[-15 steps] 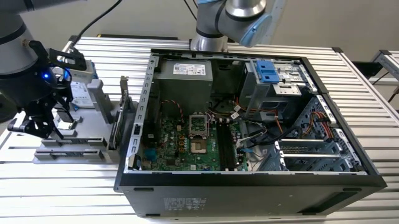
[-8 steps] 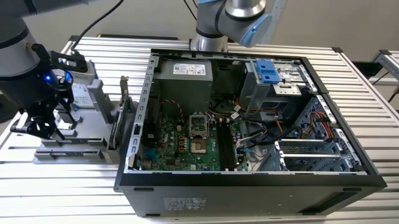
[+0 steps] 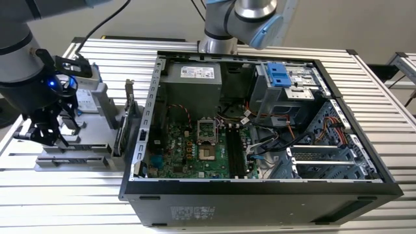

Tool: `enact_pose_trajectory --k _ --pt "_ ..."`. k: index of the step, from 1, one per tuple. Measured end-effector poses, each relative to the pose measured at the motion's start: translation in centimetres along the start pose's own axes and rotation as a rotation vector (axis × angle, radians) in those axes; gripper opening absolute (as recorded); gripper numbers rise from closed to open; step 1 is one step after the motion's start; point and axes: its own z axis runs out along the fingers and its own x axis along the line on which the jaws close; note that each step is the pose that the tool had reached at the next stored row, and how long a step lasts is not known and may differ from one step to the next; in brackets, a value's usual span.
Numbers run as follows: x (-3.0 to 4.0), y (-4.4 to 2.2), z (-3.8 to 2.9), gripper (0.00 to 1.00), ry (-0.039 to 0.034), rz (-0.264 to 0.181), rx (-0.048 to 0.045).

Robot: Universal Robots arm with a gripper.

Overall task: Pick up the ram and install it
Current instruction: 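Pick up the ram and move it above insertion slot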

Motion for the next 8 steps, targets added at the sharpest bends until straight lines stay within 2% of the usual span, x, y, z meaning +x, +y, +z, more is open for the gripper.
enact_pose_trajectory --k 8 --pt "0.00 0.02 0.85 1.00 0.0000 -0.003 0.0000"
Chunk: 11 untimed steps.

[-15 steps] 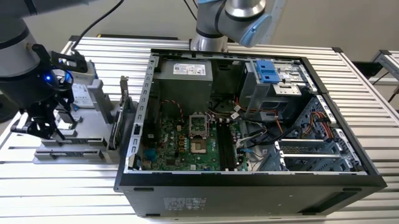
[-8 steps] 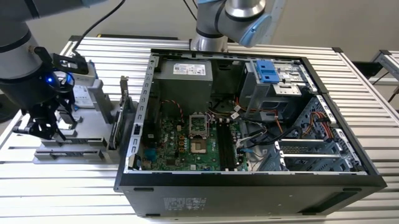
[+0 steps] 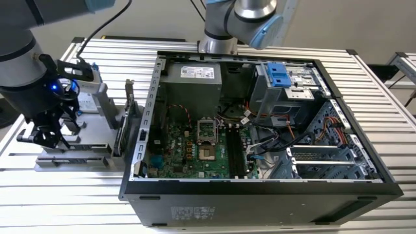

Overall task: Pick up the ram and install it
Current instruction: 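Pick up the ram and move it above insertion slot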

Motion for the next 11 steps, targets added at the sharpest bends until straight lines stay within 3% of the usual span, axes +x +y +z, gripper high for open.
enact_pose_trajectory --k 11 --pt "0.30 0.01 0.68 1.00 0.0001 -0.007 -0.0001"
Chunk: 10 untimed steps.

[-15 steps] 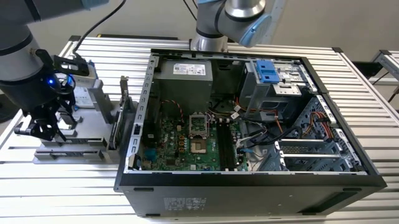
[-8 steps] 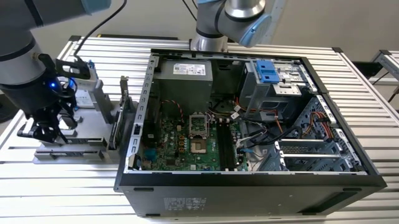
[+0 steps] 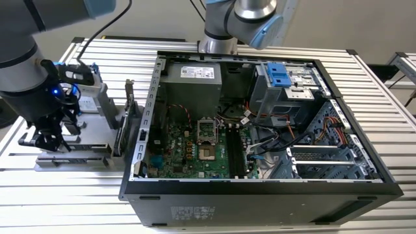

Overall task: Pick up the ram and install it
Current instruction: 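Pick up the ram and move it above insertion slot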

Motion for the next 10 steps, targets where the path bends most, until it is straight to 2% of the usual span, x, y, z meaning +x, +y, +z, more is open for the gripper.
enact_pose_trajectory --k 7,10 --pt "0.76 -0.09 0.27 1.00 0.0001 -0.003 -0.0001" --pt "0.85 -0.10 0.56 1.00 0.0000 -0.009 0.0001"
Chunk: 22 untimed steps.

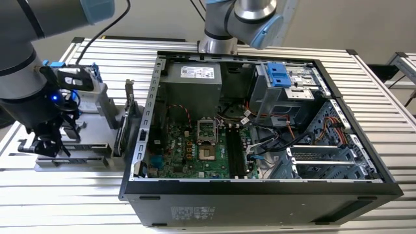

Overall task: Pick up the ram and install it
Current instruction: 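Pick up the ram and move it above insertion slot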

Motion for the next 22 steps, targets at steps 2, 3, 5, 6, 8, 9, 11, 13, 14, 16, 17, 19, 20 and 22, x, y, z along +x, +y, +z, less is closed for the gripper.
enact_pose_trajectory --k 2,3,5,6,8,9,11,13,14,16,17,19,20,22 --pt "0.01 -0.01 0.17 1.00 0.0004 -0.007 -0.0003" --pt "0.02 -0.01 0.27 1.00 0.0005 -0.013 -0.0004" --pt "0.02 -0.02 0.47 1.00 0.0009 -0.030 -0.0008" --pt "0.03 -0.02 0.57 1.00 0.0011 -0.041 -0.0010" --pt "0.03 -0.02 0.74 1.00 0.0016 -0.063 -0.0014" --pt "0.03 -0.03 0.82 1.00 0.0018 -0.074 -0.0015" --pt "0.03 -0.03 0.96 1.00 0.0023 -0.096 -0.0019" --pt "0.04 -0.03 1.10 1.00 0.0027 -0.113 -0.0022" --pt "0.04 -0.03 1.16 1.00 0.0029 -0.119 -0.0024" --pt "0.04 -0.04 1.27 1.00 0.0031 -0.128 -0.0025" --pt "0.05 -0.03 1.32 1.00 0.0033 -0.130 -0.0026" --pt "0.07 -0.03 1.40 1.00 0.0033 -0.131 -0.0027" --pt "0.08 -0.03 1.43 1.00 0.0034 -0.132 -0.0026" --pt "0.09 -0.05 1.44 1.00 0.0060 -0.132 -0.0025"
